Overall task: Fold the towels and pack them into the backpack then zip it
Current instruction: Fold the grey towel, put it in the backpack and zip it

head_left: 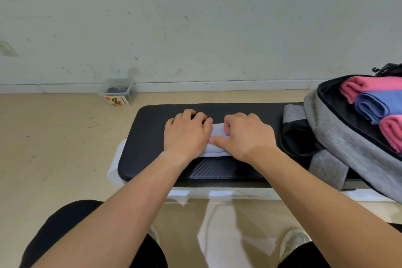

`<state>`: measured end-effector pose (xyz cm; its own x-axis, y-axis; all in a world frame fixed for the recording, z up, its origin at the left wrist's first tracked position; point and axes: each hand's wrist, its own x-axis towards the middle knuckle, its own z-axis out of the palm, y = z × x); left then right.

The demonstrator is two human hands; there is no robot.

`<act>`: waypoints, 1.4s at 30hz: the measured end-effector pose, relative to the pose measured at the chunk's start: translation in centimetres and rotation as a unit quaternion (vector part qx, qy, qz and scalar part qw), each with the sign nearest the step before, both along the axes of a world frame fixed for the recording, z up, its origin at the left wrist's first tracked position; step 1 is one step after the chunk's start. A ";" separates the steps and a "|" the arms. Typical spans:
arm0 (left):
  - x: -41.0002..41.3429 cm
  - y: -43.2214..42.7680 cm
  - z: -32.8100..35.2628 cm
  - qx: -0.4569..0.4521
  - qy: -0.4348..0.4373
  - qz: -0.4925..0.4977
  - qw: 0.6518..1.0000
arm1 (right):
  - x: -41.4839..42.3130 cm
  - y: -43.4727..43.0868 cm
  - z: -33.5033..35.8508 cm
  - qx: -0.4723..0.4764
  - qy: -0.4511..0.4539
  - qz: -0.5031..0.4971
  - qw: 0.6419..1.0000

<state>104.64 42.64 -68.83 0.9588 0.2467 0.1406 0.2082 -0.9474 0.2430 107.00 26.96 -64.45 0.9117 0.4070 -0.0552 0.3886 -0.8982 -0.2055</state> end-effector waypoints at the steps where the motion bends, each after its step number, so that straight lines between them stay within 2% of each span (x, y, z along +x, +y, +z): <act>1: -0.1 0.0 -0.3 0.007 -0.008 0.000 1.000 | 0.0 0.2 0.4 -0.010 -0.019 0.003 1.000; 5: -0.1 0.1 -0.5 0.014 -0.017 0.006 1.000 | 0.5 2.0 0.4 0.075 -0.112 -0.019 0.991; 7: -0.2 0.2 -0.8 0.019 -0.017 0.007 1.000 | 1.0 2.8 -1.4 0.088 -0.100 -0.001 0.991; 10: -0.1 0.4 -1.1 0.011 -0.028 0.008 1.000 | 1.7 2.6 -4.5 0.039 -0.074 0.038 0.996; 14: 0.2 1.1 -1.7 -0.018 -0.027 -0.010 0.999 | 2.2 2.0 -5.7 0.036 -0.071 0.015 0.997; 19: 0.0 1.2 -1.4 -0.003 -0.022 -0.035 0.999 | 1.8 2.2 -5.1 0.005 -0.075 -0.001 0.997; 21: -0.4 1.6 -1.0 -0.023 -0.020 -0.079 0.996 | 1.7 1.8 -4.5 -0.007 -0.072 0.022 0.997; 24: -2.1 2.7 -0.4 -0.063 0.009 -0.157 0.986 | 1.6 0.4 -3.7 0.001 -0.018 0.098 0.995; 27: -3.7 2.7 1.0 -0.087 0.053 -0.168 0.981 | 0.8 -2.1 -2.6 0.029 0.032 0.134 0.990; 32: -4.3 0.6 5.2 0.061 0.080 -0.200 0.975 | -0.9 -4.2 0.2 0.024 0.085 0.128 0.988; 34: -4.5 -0.8 6.4 0.028 0.112 -0.211 0.971 | -1.2 -5.2 1.1 0.057 0.102 0.110 0.987; 37: -4.1 -3.3 7.5 -0.079 0.116 -0.201 0.970 | -1.4 -8.0 2.8 0.148 0.076 0.053 0.985; 40: -3.0 -6.5 8.9 -0.211 0.082 -0.181 0.957 | -1.3 -11.5 4.3 0.238 0.043 -0.053 0.969; 42: -2.2 -9.3 10.1 -0.281 0.049 -0.181 0.941 | -1.0 -13.7 4.8 0.289 0.081 -0.112 0.947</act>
